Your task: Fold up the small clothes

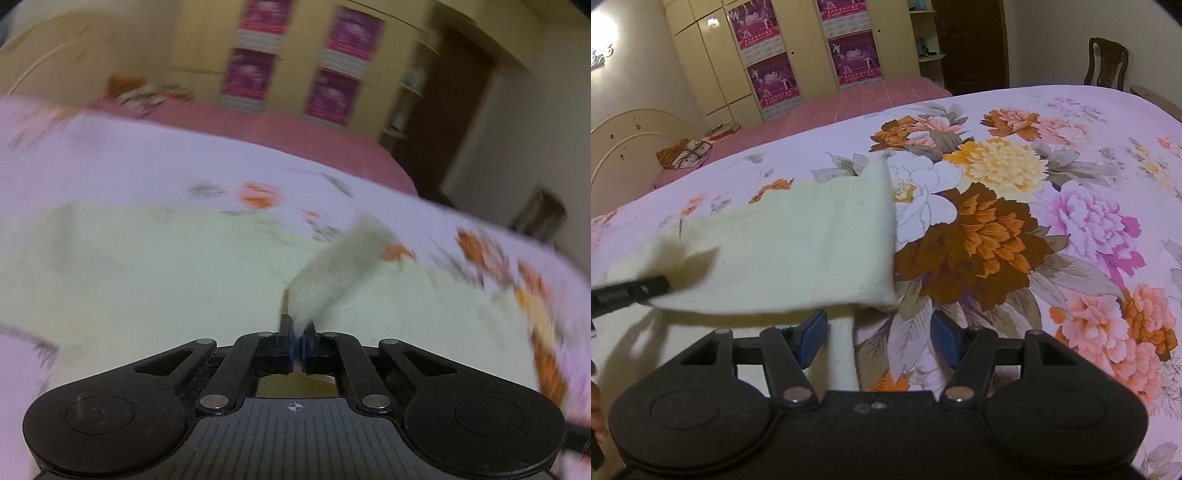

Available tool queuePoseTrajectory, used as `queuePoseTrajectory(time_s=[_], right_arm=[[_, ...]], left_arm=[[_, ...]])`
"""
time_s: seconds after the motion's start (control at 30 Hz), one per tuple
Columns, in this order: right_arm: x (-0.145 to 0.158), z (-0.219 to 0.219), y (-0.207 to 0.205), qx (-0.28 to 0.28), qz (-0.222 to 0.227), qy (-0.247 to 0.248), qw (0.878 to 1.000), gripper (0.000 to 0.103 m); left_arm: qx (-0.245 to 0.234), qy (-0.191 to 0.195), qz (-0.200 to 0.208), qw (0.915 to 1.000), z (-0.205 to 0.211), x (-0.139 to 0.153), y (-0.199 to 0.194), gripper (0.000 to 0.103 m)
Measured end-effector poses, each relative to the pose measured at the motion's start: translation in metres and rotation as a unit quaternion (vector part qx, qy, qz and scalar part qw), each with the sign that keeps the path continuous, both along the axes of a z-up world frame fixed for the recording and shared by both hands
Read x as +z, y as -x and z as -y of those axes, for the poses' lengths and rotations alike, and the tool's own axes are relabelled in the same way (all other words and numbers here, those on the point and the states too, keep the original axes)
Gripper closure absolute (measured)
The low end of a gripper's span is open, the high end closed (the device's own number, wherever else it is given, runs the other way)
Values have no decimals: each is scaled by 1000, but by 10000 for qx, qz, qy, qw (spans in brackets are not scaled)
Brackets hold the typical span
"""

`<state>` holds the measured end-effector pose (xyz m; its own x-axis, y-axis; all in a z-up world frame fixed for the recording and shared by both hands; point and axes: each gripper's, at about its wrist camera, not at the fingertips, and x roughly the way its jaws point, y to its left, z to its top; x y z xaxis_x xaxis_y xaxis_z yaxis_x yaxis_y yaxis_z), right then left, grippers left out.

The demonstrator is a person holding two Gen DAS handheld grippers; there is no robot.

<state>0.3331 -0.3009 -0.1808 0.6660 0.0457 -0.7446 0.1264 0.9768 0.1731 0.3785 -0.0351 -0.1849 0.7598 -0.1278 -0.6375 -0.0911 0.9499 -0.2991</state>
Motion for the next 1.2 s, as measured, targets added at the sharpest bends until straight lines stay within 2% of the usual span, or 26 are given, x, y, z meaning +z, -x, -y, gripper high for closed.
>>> queuePoseTrajectory(time_s=[0.13, 0.23, 0.37, 0.5, 0.63, 0.67, 0.7, 0.73, 0.8, 0.9, 0.93, 0.97, 1.0, 1.07, 1.13, 1.2], right_arm=[[-2, -7, -4, 186, 16, 52, 9998, 43], [-3, -13, -9, 250, 28, 112, 9996, 47], [-5, -22, -19, 410, 43, 138, 9991, 59], [-3, -25, -24, 461, 83, 47, 9989, 64], [-4, -13, -24, 307, -10, -431, 9986, 65], [-4, -11, -24, 291, -19, -477, 9984, 68], [-6, -9, -24, 264, -31, -463, 9986, 80], [-8, -7, -24, 173, -78, -356, 9992, 88], [-13, 2, -23, 43, -117, -559, 9984, 89], [-6, -3, -19, 109, -133, -254, 9995, 90], [-2, -2, -18, 116, -85, -326, 9994, 88], [4, 1, -18, 110, -1, -458, 9989, 77], [8, 2, -21, 166, 67, -564, 9982, 56], [12, 4, -32, 164, 211, -628, 9977, 31], [12, 6, -51, 126, 236, -748, 9968, 37], [6, 11, -67, 1, 150, -962, 9952, 42]], left_arm=[[259, 283, -141, 9992, -24, -6, 2, 99], [473, 388, -85, 9981, -38, -8, 6, 99], [704, 423, -168, 9965, -55, -15, 6, 99], [714, 294, -157, 9969, -55, -18, 6, 99], [676, 140, -206, 9974, -53, -24, 5, 99], [676, 98, -230, 9974, -54, -26, 6, 99], [671, 65, -231, 9975, -53, -28, 6, 99], [656, 17, -219, 9976, -53, -27, 8, 99], [571, -170, -209, 9980, -48, -20, 11, 99], [533, -277, 80, 9982, -45, 2, 27, 99], [519, -312, 192, 9980, -45, 9, 32, 99], [528, -365, 286, 9975, -44, 15, 37, 99], [539, -380, 341, 9972, -44, 19, 39, 99], [621, -422, 454, 9961, -46, 25, 41, 99], [800, -492, 401, 9948, -54, 25, 38, 98], [967, -364, 121, 9946, -67, 18, 33, 98]])
